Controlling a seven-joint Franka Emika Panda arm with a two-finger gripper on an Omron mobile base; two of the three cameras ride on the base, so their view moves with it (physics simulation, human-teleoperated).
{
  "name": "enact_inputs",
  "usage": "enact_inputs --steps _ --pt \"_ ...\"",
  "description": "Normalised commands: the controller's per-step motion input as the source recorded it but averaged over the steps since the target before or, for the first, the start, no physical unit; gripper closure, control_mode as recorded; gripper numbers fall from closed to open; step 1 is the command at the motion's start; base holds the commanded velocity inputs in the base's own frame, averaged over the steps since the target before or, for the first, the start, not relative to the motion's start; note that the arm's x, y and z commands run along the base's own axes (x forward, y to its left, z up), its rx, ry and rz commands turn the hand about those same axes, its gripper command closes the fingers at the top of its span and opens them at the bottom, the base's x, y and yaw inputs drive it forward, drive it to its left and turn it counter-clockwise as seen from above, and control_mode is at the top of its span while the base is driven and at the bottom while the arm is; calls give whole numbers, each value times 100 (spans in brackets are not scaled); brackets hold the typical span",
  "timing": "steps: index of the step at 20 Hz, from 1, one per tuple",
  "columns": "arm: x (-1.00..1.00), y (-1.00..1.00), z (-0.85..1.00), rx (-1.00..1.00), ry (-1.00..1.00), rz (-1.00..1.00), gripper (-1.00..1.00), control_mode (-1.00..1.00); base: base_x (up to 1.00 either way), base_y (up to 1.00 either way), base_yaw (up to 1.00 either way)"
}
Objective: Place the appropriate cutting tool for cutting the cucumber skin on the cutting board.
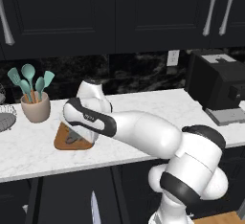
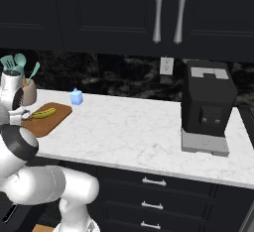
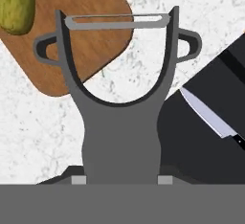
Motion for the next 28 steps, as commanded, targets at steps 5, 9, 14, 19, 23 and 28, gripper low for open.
enact_inputs --steps 5,9,14,19,23,28 --pt "63 13 -39 -5 0 -3 100 -100 0 0 0" --pt "61 6 -29 -5 0 -4 100 -100 0 0 0" --pt "42 0 -30 -9 0 -4 100 -100 0 0 0" --pt "26 0 -40 -5 0 -3 100 -100 0 0 0" --pt "30 0 -28 -2 0 -4 100 -100 0 0 0" --pt "32 0 -28 0 0 -3 100 -100 0 0 0"
